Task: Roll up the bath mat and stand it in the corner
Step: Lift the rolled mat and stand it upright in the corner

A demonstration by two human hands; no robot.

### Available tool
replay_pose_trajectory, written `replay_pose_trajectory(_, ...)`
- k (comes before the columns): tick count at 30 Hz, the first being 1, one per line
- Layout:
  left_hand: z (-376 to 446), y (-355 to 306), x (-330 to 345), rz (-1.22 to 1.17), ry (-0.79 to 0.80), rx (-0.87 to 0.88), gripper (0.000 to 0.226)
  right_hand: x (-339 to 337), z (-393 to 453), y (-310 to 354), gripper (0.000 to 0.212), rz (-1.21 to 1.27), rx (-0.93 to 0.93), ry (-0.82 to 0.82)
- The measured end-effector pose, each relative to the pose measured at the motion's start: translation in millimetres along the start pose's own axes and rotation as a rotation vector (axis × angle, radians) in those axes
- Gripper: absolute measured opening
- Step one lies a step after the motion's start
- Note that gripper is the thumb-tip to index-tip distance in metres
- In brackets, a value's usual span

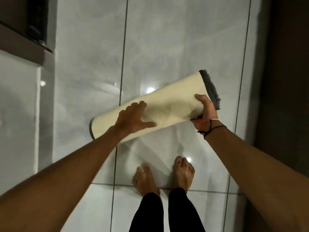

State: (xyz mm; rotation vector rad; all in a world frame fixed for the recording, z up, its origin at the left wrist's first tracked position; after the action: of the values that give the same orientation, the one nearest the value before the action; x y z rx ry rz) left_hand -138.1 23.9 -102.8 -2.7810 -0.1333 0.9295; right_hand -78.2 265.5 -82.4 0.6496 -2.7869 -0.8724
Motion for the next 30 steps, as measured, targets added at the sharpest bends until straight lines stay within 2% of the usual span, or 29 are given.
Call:
replay_pose_trajectory(3, -0.1, -4.4, -101.7, -0.362, -0.004, -0.02, 0.088, 63.8, -41.4, 67.9, 0.073, -0.116, -0.155, 0.14)
replay_pose_trajectory(5, -0.6, -8.7, -171.4, -0.508, -0.015, 0.013, 0.102, 114.7, -70.4, 112.3, 0.071, -0.207, -0.276, 0.29)
replay_pose_trajectory(7, -3.2, -19.3, -240.5, -0.575, -0.002, 0.098, 0.117, 163.3, -93.2, 151.9, 0.056, -0.303, -0.404, 0.449)
replay_pose_trajectory(9, -0.1, -34.8, -309.5, -0.637, -0.002, 0.213, 0.12, 211.3, -108.7, 191.6, 0.043, -0.346, -0.503, 0.621)
replay_pose_trajectory(13, 14.1, -64.8, -436.5, -0.692, 0.027, 0.402, 0.102, 313.9, -129.5, 278.6, 0.054, -0.387, -0.677, 0.923)
replay_pose_trajectory(16, 31.9, -89.5, -520.3, -0.759, 0.008, 0.495, 0.079, 394.4, -132.0, 350.2, 0.062, -0.399, -0.674, 1.084)
replay_pose_trajectory(19, 52.9, -108.3, -593.7, -0.899, -0.1, 0.529, 0.076, 469.3, -126.9, 403.6, 0.067, -0.401, -0.59, 1.13)
replay_pose_trajectory(23, 91.8, -103.4, -681.3, -0.982, -0.251, 0.478, 0.093, 576.6, -119.3, 446.8, 0.063, -0.504, -0.669, 1.125)
replay_pose_trajectory(30, 183.1, -87.3, -781.0, -1.084, -0.25, 0.394, 0.094, 735.1, -82.1, 491.5, 0.076, -0.619, -0.764, 1.218)
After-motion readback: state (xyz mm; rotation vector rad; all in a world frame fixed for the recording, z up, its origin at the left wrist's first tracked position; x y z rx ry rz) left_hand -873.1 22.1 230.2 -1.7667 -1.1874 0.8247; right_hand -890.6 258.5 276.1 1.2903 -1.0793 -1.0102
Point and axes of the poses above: each hand's wrist, its own z-axis towards the middle knuckle, its own x-axis out of the palm, y = z × x, the point moved 1 cm from there along z, towards the middle knuckle, and after that the axes turned 13 degrees about -x, right-handed, at the moved point
